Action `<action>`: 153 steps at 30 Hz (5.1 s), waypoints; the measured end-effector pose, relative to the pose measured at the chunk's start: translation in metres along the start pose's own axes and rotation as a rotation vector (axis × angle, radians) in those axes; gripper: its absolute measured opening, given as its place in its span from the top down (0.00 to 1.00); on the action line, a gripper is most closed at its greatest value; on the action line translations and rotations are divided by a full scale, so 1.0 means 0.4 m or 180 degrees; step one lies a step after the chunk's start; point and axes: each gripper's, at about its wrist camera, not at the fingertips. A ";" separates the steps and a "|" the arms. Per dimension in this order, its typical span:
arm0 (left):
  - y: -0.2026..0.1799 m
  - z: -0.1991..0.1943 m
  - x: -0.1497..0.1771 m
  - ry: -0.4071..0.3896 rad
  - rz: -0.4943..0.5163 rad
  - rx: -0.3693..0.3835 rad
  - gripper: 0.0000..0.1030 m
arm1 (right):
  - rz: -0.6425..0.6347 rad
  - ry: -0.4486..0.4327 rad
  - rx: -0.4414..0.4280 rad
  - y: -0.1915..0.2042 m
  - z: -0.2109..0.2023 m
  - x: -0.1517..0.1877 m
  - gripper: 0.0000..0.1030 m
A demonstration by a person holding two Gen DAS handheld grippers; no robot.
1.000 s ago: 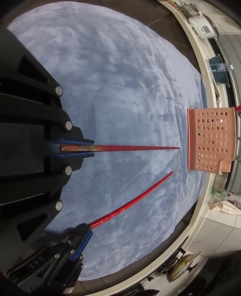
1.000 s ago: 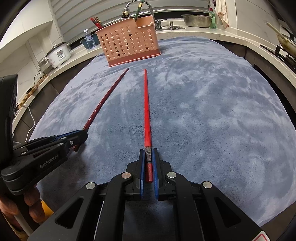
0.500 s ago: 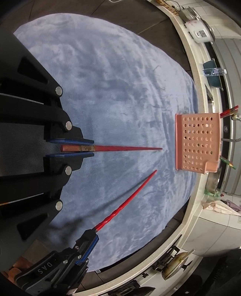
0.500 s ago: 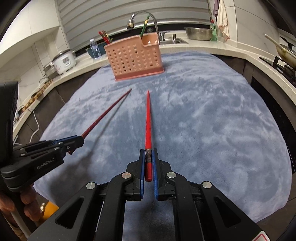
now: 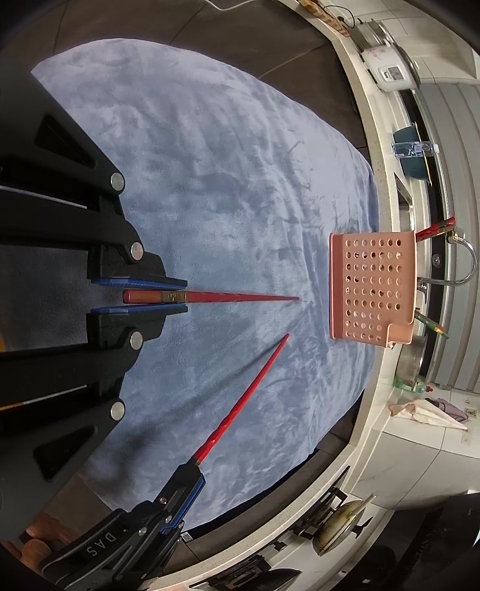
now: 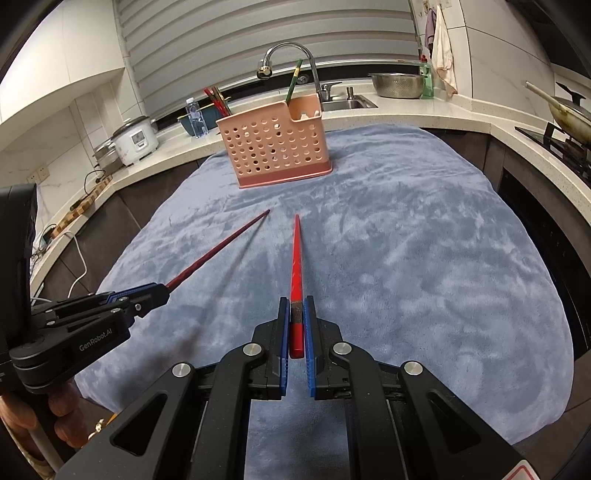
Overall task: Organize utensils
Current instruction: 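Lift both chopsticks upright and carry them toward the pink holder, then lower both chopsticks tip-first into the pink holder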
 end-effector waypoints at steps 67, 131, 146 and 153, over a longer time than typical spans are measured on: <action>0.075 -0.243 -0.159 -0.0529 -0.0243 0.0041 0.93 | -0.0048 -0.0725 -0.0308 0.068 -0.169 -0.197 0.93; 0.136 -0.283 0.000 -0.0317 0.0341 0.0251 0.94 | -0.0104 -0.0820 -0.0315 0.105 -0.187 -0.231 0.93; 0.053 -0.307 -0.369 -0.1364 0.0383 0.0296 0.94 | -0.0112 -0.1082 -0.0482 0.100 -0.143 -0.400 0.93; 0.062 -0.303 -0.589 -0.1839 0.0234 0.0347 0.94 | -0.0094 -0.1300 -0.0549 0.094 -0.087 -0.582 0.93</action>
Point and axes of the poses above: each gripper's, at about its wrist camera, not at the fingertips, and z roughly the way its jaws point, y to its left, x to its underside, and after that the axes turned 3 degrees about -x, right-handed
